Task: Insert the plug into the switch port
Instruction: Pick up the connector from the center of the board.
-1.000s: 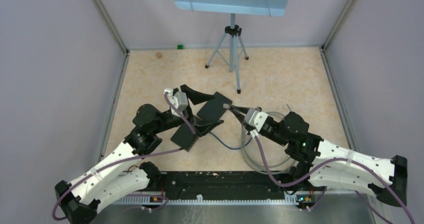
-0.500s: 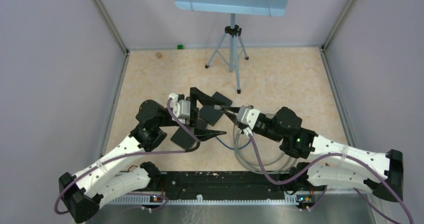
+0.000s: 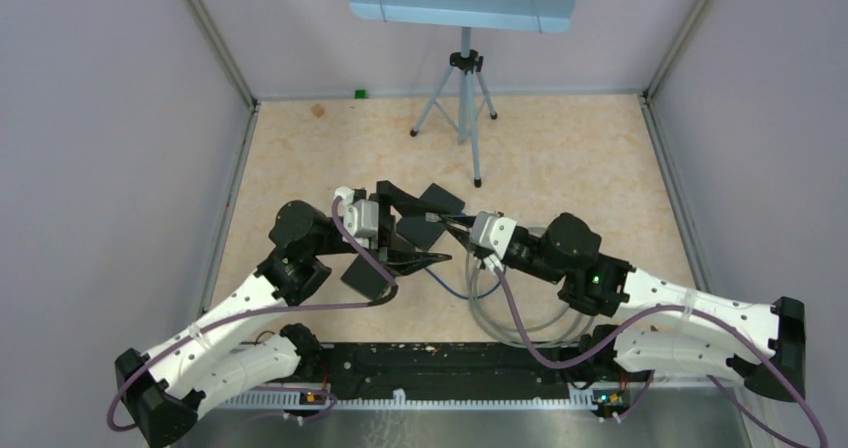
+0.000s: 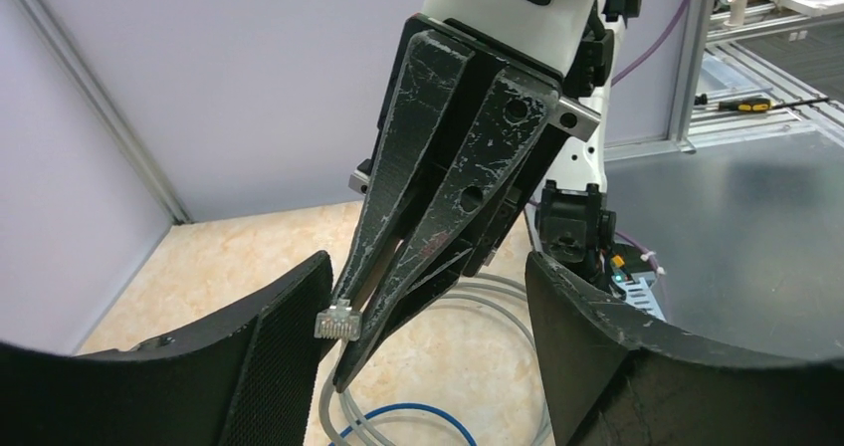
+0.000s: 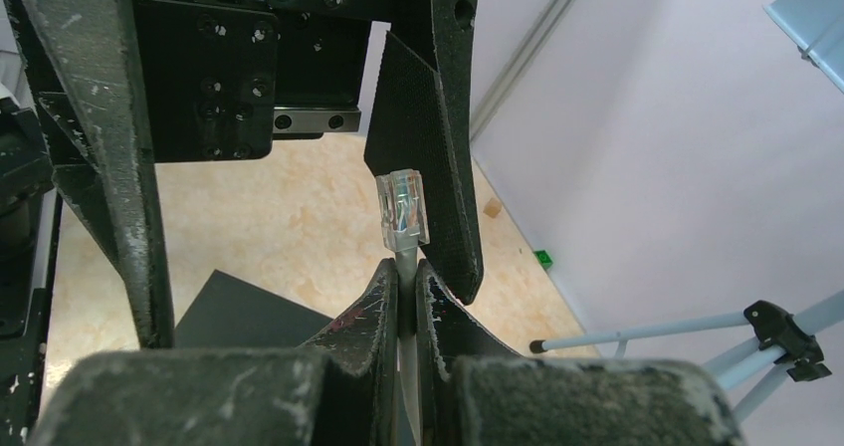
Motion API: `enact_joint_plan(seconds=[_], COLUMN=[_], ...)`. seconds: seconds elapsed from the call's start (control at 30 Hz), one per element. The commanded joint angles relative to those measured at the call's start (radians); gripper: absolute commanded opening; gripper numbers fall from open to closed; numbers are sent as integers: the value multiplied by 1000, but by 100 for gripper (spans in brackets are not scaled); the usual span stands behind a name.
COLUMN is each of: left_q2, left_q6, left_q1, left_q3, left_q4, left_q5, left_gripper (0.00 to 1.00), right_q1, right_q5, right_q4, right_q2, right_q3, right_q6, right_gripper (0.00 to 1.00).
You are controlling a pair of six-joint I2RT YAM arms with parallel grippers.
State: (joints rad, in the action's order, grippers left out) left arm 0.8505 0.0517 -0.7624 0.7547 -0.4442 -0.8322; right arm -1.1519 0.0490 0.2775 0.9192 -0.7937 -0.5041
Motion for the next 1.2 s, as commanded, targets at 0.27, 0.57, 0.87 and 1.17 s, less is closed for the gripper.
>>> enact_joint_plan(seconds=[0.27, 0.57, 0.87, 1.17], left_q2=[-85, -78, -63, -57], left_q6=[-12, -18, -30, -31], left_q1=[-6, -6, -7, -6], left_q3=[22, 17, 25, 32], left_q4=[41, 47, 65, 90], left_q5=[195, 167, 146, 160], left_gripper=[72, 50, 34, 0], right_q1=[-12, -14, -14, -14], right_q5=[8, 16, 25, 38], right_q4=[1, 1, 0, 25], right_q2=[-41, -40, -43, -59], right_q3=[-33, -33, -33, -7], right_q6=[39, 45, 46, 37], right_gripper=[0, 0, 0, 7])
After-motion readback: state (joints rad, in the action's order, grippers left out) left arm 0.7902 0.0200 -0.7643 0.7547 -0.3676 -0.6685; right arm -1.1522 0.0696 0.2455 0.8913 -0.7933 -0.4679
